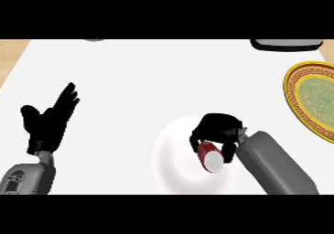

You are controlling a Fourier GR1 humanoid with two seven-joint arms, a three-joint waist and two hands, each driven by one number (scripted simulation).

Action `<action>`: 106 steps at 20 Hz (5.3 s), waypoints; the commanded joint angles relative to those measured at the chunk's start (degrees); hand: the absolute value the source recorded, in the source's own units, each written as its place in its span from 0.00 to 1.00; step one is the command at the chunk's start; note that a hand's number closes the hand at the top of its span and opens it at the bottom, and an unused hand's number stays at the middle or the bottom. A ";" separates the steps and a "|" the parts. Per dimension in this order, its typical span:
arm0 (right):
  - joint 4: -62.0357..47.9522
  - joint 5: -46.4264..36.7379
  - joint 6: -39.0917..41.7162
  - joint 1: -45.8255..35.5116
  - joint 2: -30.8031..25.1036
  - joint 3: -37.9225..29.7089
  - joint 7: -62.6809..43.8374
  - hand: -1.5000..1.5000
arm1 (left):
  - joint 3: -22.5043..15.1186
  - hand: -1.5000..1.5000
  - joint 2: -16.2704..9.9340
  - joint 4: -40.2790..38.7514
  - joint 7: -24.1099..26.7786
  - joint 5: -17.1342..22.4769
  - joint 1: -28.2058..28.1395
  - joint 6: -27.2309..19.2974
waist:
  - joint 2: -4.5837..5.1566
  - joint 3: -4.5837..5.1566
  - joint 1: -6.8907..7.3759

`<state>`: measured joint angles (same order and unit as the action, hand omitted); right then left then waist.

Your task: Pick the can from the plate and place it in the plate

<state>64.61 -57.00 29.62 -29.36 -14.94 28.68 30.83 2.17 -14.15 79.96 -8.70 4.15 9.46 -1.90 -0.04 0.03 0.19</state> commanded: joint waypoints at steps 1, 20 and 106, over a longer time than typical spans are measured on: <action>4.72 -1.15 2.56 4.00 -0.33 -1.01 1.24 1.00 | 0.43 0.50 0.93 1.46 0.85 -0.57 -3.20 0.61 | -0.02 -0.02 -0.12; 1.88 -4.92 -37.67 -6.05 7.39 -34.33 -46.74 1.00 | 2.13 0.50 -0.50 0.97 -1.38 0.85 0.36 1.60 | -0.31 -0.01 -0.42; -39.12 53.73 -17.14 7.49 -34.34 -70.17 -1.89 0.00 | 4.23 0.50 4.51 -1.55 -0.18 -4.10 2.76 2.02 | 0.18 -0.08 0.12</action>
<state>28.39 -3.33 12.57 -21.41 -47.10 -42.71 28.39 6.20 -10.63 79.25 -8.48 0.10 10.49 1.01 0.12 -0.06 0.32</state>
